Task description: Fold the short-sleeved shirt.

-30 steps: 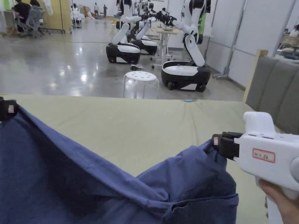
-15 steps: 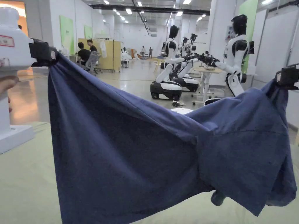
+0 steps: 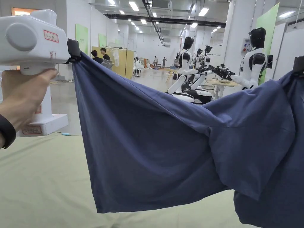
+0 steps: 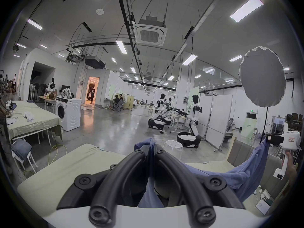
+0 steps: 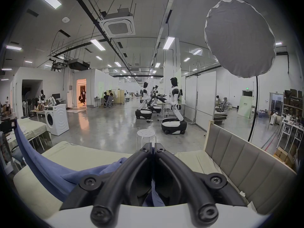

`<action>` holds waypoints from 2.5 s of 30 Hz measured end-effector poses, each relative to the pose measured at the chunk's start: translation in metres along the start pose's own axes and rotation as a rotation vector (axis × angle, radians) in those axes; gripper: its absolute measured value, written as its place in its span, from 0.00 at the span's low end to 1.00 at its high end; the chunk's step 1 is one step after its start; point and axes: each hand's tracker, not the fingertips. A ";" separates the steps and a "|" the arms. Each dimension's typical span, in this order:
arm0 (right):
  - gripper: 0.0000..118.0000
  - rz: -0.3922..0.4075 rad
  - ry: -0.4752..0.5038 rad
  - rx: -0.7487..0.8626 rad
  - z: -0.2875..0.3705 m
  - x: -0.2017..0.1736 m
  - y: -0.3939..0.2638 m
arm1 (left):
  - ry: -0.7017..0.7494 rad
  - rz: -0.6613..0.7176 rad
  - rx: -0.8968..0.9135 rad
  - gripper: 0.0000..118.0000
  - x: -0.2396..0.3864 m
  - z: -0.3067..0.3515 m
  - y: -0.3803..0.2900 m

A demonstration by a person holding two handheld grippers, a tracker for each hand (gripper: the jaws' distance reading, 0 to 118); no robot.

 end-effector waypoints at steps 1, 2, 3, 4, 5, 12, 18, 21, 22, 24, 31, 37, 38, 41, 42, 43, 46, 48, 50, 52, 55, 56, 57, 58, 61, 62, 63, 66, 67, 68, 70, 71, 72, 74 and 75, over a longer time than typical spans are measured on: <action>0.01 0.009 -0.005 -0.004 0.001 -0.007 -0.001 | 0.000 0.000 -0.005 0.05 -0.001 -0.006 -0.002; 0.01 0.009 -0.013 -0.005 -0.002 -0.009 -0.002 | 0.003 -0.002 -0.007 0.05 -0.002 -0.011 -0.002; 0.01 0.011 -0.016 -0.008 -0.008 -0.010 -0.002 | 0.010 0.000 -0.008 0.05 -0.003 -0.016 -0.003; 0.01 0.002 -0.021 -0.016 -0.015 -0.010 -0.002 | 0.013 0.000 -0.011 0.05 -0.004 -0.021 -0.003; 0.01 -0.002 -0.025 -0.021 -0.013 -0.015 -0.002 | 0.015 -0.006 -0.018 0.05 -0.004 -0.026 -0.001; 0.01 -0.017 -0.043 -0.045 -0.048 -0.024 0.004 | 0.060 -0.058 -0.010 0.05 0.006 -0.048 0.005; 0.01 0.002 -0.018 -0.069 -0.067 -0.025 -0.023 | 0.053 -0.059 -0.026 0.05 -0.004 -0.049 -0.019; 0.01 -0.012 0.003 -0.107 -0.063 -0.025 -0.051 | 0.069 -0.035 -0.071 0.05 -0.025 -0.043 -0.039; 0.01 -0.012 0.003 -0.137 -0.061 -0.025 -0.063 | 0.084 -0.017 -0.093 0.05 -0.033 -0.040 -0.048; 0.01 -0.021 0.000 -0.162 -0.059 -0.020 -0.084 | 0.095 0.007 -0.101 0.05 -0.048 -0.029 -0.064; 0.01 -0.105 0.046 -0.199 -0.009 -0.010 -0.169 | 0.020 0.080 -0.114 0.05 -0.068 0.039 -0.138; 0.01 -0.137 0.095 -0.230 0.071 0.010 -0.243 | -0.034 0.084 -0.205 0.05 -0.089 0.121 -0.201; 0.01 -0.187 0.099 -0.242 0.088 0.014 -0.258 | -0.026 0.083 -0.211 0.05 -0.091 0.140 -0.214; 0.01 -0.223 0.123 -0.327 0.138 0.026 -0.303 | -0.019 0.137 -0.234 0.05 -0.105 0.196 -0.253; 0.01 -0.249 0.150 -0.358 0.154 0.030 -0.316 | 0.022 0.190 -0.223 0.05 -0.105 0.217 -0.267; 0.01 -0.282 0.125 -0.362 0.172 0.033 -0.332 | 0.017 0.221 -0.287 0.05 -0.110 0.232 -0.278; 0.01 -0.367 0.107 -0.418 0.218 0.036 -0.369 | 0.055 0.285 -0.358 0.05 -0.120 0.276 -0.316; 0.01 -0.389 0.088 -0.484 0.240 0.037 -0.393 | 0.076 0.336 -0.403 0.05 -0.128 0.300 -0.342; 0.01 -0.414 0.074 -0.496 0.255 0.036 -0.408 | 0.113 0.322 -0.463 0.05 -0.126 0.313 -0.361; 0.01 -0.417 0.034 -0.505 0.268 0.035 -0.420 | 0.109 0.384 -0.482 0.05 -0.130 0.325 -0.376; 0.01 -0.440 0.038 -0.533 0.276 0.033 -0.432 | 0.141 0.364 -0.504 0.05 -0.130 0.327 -0.387; 0.01 -0.411 0.026 -0.546 0.279 0.031 -0.434 | 0.146 0.364 -0.504 0.05 -0.129 0.328 -0.389; 0.01 -0.402 0.009 -0.544 0.280 0.030 -0.435 | 0.153 0.377 -0.517 0.05 -0.130 0.327 -0.390; 0.01 -0.416 0.010 -0.543 0.283 0.029 -0.436 | 0.150 0.385 -0.518 0.05 -0.129 0.326 -0.387; 0.01 -0.422 0.014 -0.535 0.290 0.027 -0.433 | 0.159 0.386 -0.501 0.05 -0.123 0.330 -0.379; 0.01 -0.412 0.013 -0.534 0.292 0.025 -0.432 | 0.158 0.382 -0.489 0.05 -0.133 0.331 -0.380; 0.01 -0.404 0.009 -0.535 0.292 0.024 -0.432 | 0.156 0.378 -0.490 0.05 -0.133 0.331 -0.379; 0.01 -0.379 0.023 -0.545 0.289 0.019 -0.434 | 0.143 0.340 -0.489 0.05 -0.137 0.326 -0.387; 0.02 -0.367 0.034 -0.554 0.287 0.018 -0.436 | 0.126 0.337 -0.494 0.08 -0.138 0.323 -0.391; 0.05 -0.359 0.041 -0.564 0.286 0.016 -0.438 | 0.121 0.335 -0.493 0.17 -0.135 0.324 -0.392; 0.43 -0.327 0.035 -0.580 0.288 0.015 -0.442 | 0.116 0.328 -0.481 0.53 -0.141 0.324 -0.392; 0.61 -0.308 0.037 -0.581 0.289 0.014 -0.441 | 0.113 0.316 -0.466 0.56 -0.139 0.326 -0.388; 0.66 -0.289 0.036 -0.578 0.292 0.013 -0.439 | 0.123 0.287 -0.441 0.56 -0.135 0.328 -0.383; 0.66 -0.252 0.048 -0.528 0.299 0.023 -0.441 | 0.137 0.155 -0.410 0.56 -0.118 0.332 -0.366; 0.66 -0.241 0.051 -0.513 0.301 0.022 -0.436 | 0.130 0.100 -0.379 0.56 -0.108 0.336 -0.358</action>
